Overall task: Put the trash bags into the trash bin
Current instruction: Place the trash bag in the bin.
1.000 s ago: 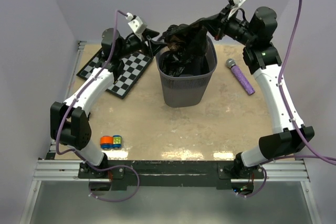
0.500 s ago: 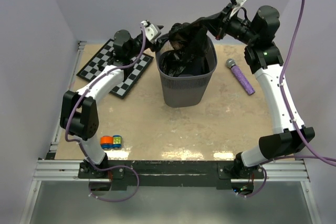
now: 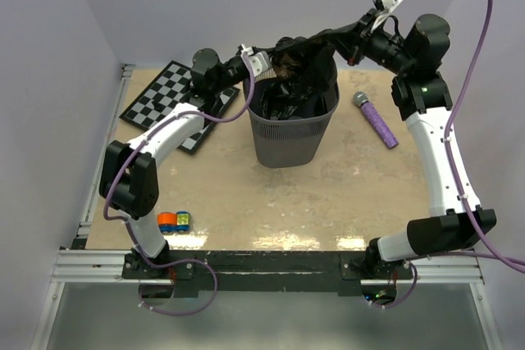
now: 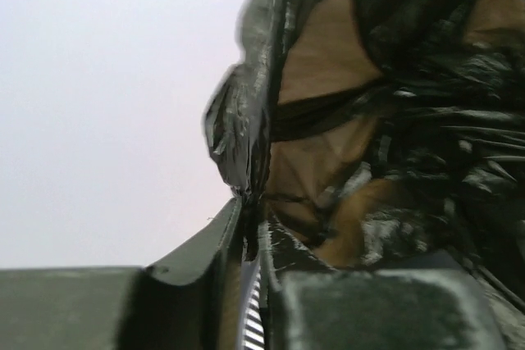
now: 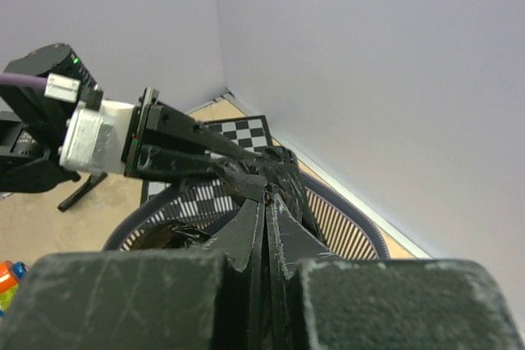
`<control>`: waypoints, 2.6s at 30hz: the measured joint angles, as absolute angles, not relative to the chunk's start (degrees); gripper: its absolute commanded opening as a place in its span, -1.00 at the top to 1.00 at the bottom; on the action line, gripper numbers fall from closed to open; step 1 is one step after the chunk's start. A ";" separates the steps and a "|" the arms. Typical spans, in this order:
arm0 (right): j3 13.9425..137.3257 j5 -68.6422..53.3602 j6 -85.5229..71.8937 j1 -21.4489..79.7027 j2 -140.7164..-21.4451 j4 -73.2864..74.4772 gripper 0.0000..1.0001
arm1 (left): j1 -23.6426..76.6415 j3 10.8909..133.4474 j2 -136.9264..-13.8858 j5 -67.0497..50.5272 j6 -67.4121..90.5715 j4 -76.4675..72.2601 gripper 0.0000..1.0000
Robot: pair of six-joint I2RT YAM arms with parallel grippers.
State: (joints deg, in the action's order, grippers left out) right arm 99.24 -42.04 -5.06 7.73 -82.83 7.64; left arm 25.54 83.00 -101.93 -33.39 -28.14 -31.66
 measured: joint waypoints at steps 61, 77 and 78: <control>79.92 -48.86 -14.13 -5.52 -96.92 2.90 1.00 | 13.32 123.61 -130.34 -47.16 23.68 -0.93 1.00; 77.95 -48.40 -12.43 -2.59 -96.75 3.77 0.92 | 9.56 109.62 -123.37 -53.01 21.98 4.01 1.00; 77.12 -48.14 -12.32 -2.57 -96.66 3.99 0.81 | 9.54 108.33 -123.02 -53.41 21.41 4.03 1.00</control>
State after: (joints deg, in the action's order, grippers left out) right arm 77.12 -48.14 -12.32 -2.57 -96.66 3.99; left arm 9.54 108.33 -123.02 -53.41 21.41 4.03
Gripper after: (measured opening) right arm 0.007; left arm 0.010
